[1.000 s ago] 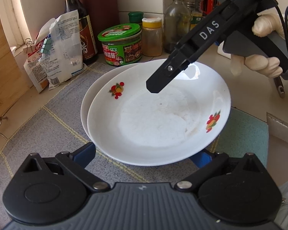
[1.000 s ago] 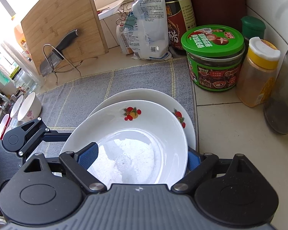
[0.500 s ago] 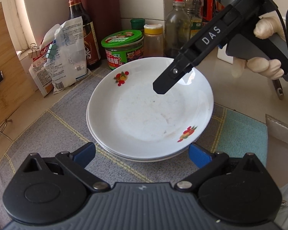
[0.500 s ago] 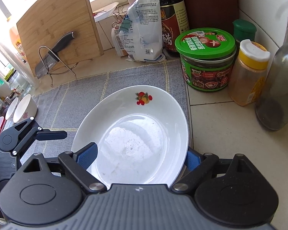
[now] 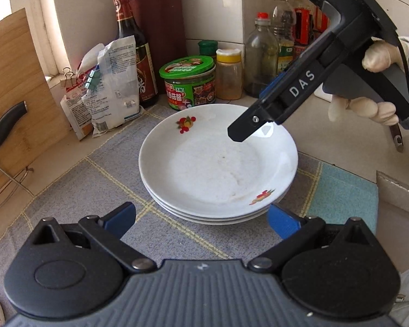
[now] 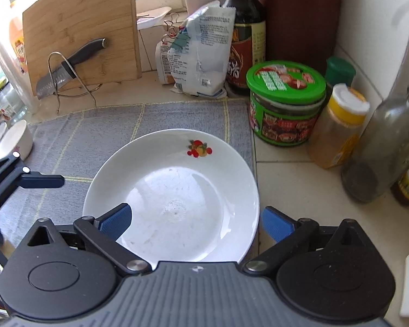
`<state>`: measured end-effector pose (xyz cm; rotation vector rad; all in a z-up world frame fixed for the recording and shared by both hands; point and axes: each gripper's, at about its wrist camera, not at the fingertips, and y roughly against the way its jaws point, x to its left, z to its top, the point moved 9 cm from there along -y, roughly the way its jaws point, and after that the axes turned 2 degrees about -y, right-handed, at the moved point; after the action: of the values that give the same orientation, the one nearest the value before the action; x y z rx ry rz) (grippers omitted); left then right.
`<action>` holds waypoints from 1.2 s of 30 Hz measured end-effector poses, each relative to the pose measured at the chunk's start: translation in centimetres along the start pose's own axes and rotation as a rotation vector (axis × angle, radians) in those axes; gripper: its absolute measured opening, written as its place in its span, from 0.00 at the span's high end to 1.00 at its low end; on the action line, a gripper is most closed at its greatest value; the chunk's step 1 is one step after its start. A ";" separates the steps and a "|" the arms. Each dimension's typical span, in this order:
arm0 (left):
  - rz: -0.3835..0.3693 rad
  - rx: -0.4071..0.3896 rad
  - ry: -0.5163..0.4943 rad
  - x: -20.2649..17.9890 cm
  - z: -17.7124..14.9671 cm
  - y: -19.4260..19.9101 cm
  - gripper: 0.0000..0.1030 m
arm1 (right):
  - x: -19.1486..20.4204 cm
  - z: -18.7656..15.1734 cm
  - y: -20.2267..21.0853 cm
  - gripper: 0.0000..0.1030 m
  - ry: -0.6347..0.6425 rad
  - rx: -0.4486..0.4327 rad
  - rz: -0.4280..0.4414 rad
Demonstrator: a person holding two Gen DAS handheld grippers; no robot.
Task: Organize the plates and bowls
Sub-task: 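Move the right gripper toward the white bowls on the towel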
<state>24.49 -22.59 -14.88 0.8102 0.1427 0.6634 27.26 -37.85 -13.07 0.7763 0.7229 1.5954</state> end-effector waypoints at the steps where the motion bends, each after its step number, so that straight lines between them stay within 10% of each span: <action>1: 0.013 -0.002 0.008 0.2 -0.1 0.3 0.01 | 0.4 0.2 0.1 0.00 0.024 -0.012 -0.014; 10: 0.142 -0.037 0.152 2.9 -1.1 3.4 0.01 | 3.8 1.6 0.3 0.00 0.143 -0.098 -0.084; 25: 0.481 0.008 0.443 8.1 -8.1 10.6 0.01 | 13.8 4.1 -2.5 0.00 0.293 -0.133 0.145; 36: 0.402 0.050 0.466 8.5 -14.4 14.1 0.01 | 21.5 2.2 -2.8 0.00 0.324 -0.113 0.176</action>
<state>19.04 -1.44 -13.79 0.7264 0.4271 1.2296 28.17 -16.09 -11.95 0.5144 0.8029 1.9315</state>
